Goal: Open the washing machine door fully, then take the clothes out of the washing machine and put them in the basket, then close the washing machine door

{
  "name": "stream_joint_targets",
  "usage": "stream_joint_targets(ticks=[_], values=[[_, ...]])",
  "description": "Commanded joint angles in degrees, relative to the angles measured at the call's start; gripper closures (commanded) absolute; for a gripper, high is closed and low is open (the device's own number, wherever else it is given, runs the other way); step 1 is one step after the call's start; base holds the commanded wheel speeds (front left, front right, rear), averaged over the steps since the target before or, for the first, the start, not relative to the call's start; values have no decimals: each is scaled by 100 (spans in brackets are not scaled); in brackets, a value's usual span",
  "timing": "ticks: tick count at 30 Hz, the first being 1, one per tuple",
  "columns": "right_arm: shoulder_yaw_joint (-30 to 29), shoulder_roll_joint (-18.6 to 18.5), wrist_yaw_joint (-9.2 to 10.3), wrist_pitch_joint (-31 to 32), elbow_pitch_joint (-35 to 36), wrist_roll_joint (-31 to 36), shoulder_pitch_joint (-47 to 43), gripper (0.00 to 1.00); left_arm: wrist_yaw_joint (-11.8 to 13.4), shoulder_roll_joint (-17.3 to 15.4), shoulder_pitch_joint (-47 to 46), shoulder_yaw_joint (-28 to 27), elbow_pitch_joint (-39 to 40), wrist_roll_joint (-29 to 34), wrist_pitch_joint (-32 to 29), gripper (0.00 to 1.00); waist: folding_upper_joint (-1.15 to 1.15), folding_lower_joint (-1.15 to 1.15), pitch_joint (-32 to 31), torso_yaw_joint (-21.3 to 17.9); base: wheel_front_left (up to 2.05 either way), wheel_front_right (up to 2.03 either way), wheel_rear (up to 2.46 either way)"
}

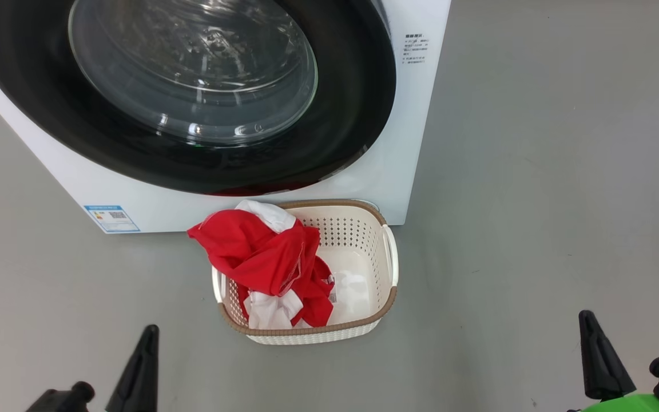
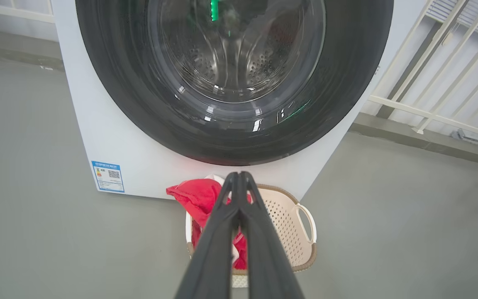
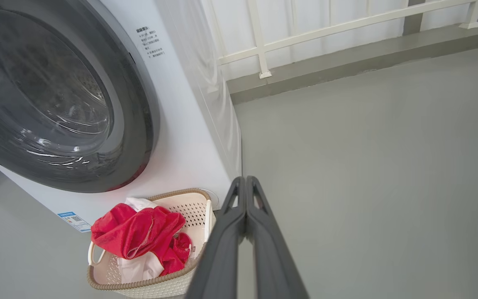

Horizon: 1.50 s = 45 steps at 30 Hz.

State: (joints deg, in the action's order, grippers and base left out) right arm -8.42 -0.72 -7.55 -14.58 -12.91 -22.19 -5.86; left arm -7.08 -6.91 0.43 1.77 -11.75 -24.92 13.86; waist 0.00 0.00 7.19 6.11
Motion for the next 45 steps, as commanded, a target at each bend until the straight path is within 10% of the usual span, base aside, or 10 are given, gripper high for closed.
stream_joint_targets(ticks=[1,45], values=[[1,-36,0,23,116,-118,7,100,0,-55,-9,-35,104,-107,-4,100,0,0,-2,-3,0,0,0],[166,-169,2,676,28,-2605,425,100,-14,25,-232,-208,-20,-2513,-628,100,0,0,-252,-219,0,0,0]])
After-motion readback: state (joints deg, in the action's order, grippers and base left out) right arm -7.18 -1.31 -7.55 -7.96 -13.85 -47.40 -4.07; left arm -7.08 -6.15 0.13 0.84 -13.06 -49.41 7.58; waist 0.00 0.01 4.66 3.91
